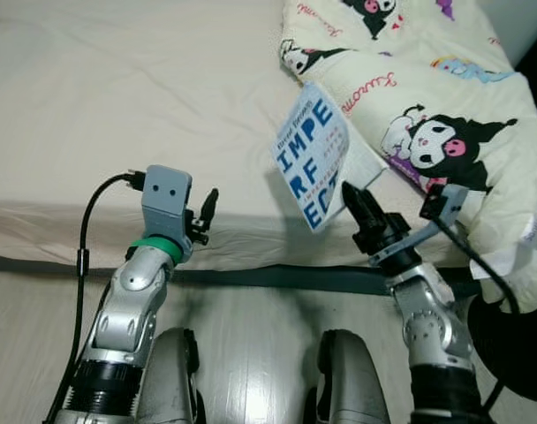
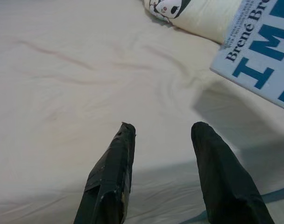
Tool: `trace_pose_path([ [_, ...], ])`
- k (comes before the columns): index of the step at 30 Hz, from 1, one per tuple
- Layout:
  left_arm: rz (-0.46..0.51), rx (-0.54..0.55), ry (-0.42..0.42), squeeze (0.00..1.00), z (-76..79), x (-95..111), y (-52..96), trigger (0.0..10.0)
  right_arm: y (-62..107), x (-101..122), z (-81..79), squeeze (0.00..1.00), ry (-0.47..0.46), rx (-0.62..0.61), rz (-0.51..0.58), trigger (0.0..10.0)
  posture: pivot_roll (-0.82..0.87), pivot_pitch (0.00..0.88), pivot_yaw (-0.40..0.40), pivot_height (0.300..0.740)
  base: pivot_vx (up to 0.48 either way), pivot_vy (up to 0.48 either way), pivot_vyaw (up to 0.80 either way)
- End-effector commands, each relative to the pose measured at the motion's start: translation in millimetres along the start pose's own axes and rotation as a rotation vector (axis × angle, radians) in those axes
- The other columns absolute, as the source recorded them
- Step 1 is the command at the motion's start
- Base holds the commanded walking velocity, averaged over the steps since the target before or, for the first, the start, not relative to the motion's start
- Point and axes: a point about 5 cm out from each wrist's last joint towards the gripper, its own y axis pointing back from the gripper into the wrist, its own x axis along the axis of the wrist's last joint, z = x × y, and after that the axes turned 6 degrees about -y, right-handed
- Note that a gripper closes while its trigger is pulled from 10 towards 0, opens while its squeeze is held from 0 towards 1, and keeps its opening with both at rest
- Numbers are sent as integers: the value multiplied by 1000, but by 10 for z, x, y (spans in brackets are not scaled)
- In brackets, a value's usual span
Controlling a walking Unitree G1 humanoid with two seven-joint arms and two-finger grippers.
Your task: Clean up the room
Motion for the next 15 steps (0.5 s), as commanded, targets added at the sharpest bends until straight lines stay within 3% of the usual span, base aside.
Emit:
trace_pose_path([
  [1, -22, 3, 10, 0, 17, -69, 13, 10000, 5, 44, -25, 0, 29, 3, 21, 10000, 23, 70, 38, 575, 0, 0, 0],
  [15, -8, -6, 41, 0, 117, -34, -76, 10000, 5, 13, -2, 0, 90, -59, 13, 10000, 18, 64, 34, 624, 0, 0, 0],
])
